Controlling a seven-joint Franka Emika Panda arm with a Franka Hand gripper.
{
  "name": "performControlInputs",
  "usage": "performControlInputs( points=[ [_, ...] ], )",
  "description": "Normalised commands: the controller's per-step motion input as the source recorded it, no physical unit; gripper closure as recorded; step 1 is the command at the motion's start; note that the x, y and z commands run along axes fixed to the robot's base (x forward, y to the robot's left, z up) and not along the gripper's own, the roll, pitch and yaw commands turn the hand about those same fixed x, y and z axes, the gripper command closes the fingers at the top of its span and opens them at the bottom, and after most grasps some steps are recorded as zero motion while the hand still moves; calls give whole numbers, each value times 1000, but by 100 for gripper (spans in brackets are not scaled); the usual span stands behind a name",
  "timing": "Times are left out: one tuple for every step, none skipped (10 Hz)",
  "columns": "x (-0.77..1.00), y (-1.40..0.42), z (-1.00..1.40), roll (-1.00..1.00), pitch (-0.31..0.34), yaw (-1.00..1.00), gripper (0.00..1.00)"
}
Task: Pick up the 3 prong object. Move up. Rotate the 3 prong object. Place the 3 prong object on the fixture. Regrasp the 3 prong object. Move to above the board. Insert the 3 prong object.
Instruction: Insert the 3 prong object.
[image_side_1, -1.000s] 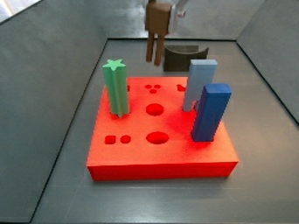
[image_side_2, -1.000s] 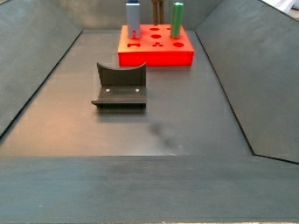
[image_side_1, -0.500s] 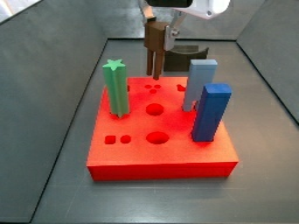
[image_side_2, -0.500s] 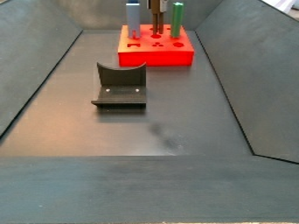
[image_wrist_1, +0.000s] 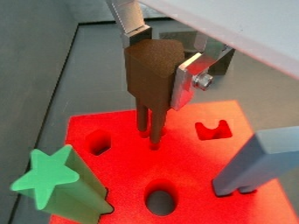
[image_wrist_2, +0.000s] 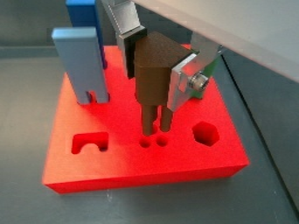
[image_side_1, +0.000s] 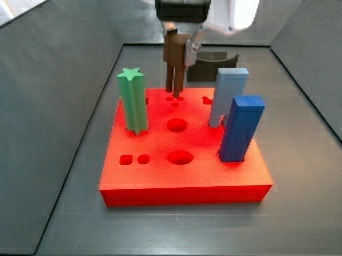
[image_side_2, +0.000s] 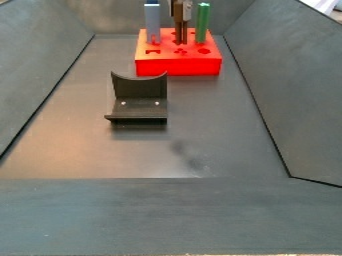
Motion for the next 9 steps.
performControlInputs(
  points=[
    [29, 0, 0, 0, 0, 0, 100],
    [0, -3, -334, 0, -24, 0, 100],
    [0, -89, -520, 26, -61, -6, 100],
    [-37, -91, -646, 54, -91, -63, 100],
    [-83, -69, -657, 61, -87, -83, 100],
    [0, -9, -700, 63, -100, -26, 100],
    [114, 0, -754, 31, -116, 0, 100],
    [297, 31, -709, 27, -54, -94, 100],
    [300, 31, -674, 20, -57, -180, 100]
  ],
)
